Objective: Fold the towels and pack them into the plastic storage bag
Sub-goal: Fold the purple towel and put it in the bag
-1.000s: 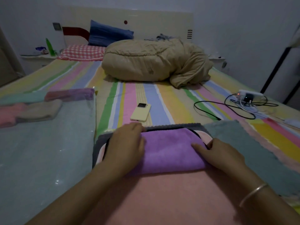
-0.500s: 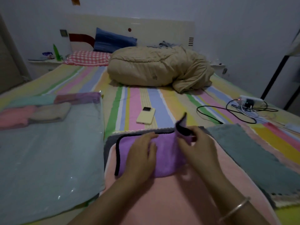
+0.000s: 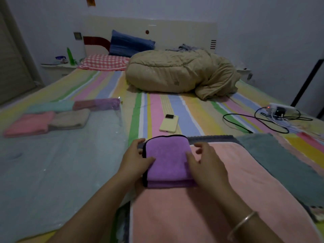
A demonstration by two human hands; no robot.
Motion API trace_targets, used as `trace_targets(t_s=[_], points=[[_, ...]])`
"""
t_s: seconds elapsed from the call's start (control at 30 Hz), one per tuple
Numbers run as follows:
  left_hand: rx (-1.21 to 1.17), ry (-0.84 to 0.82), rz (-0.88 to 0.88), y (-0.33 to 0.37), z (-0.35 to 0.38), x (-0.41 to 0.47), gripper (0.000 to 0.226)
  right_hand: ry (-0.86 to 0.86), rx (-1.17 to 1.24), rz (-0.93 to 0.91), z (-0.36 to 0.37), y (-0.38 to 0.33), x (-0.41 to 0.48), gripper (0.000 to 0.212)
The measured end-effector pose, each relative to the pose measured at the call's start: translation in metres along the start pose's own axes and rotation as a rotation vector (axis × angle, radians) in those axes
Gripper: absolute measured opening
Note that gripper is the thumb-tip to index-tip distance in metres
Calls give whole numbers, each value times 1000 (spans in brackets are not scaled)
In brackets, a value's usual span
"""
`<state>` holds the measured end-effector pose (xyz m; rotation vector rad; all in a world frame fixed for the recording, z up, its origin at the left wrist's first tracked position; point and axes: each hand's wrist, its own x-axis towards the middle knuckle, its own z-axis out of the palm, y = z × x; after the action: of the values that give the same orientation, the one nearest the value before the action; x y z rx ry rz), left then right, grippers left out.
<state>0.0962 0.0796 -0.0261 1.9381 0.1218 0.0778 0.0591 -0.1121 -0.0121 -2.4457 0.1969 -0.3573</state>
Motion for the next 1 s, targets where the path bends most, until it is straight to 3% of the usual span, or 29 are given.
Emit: trace_targets(t_s=[0.13,0.23,0.33,0.43,0.53,0.6,0.7,0.77,0.9,0.93,1.0], points=[[-25,4,44,0,0,-4,63,-262,115,187,2,6,11,64],[-118,-38,34,-2,-2,-4,60,-363,388,275,0,6,16,62],[-143,-113,64,-4,1,-6,55,-389,408,273,-11,12,20,49],[196,-89,219,-9,8,-13,52,-443,259,129,-22,15,20,40],[585,84,404,-12,12,-20,48,-417,-55,-32,-16,9,18,43],[657,152,589,-12,10,-21,40,-343,-349,-98,-9,-3,12,38],[695,22,874,-18,8,-11,23,-210,-626,-172,5,-35,-4,31],[602,-115,791,-23,5,-4,33,-159,-671,-163,20,-56,-17,34],[124,-242,344,-9,-25,13,46,-133,-754,-151,54,-75,-35,69],[94,-222,331,-7,-39,15,45,-142,-804,-140,60,-75,-37,73],[302,-153,476,-8,-71,15,31,-111,-856,-113,71,-72,-37,66]])
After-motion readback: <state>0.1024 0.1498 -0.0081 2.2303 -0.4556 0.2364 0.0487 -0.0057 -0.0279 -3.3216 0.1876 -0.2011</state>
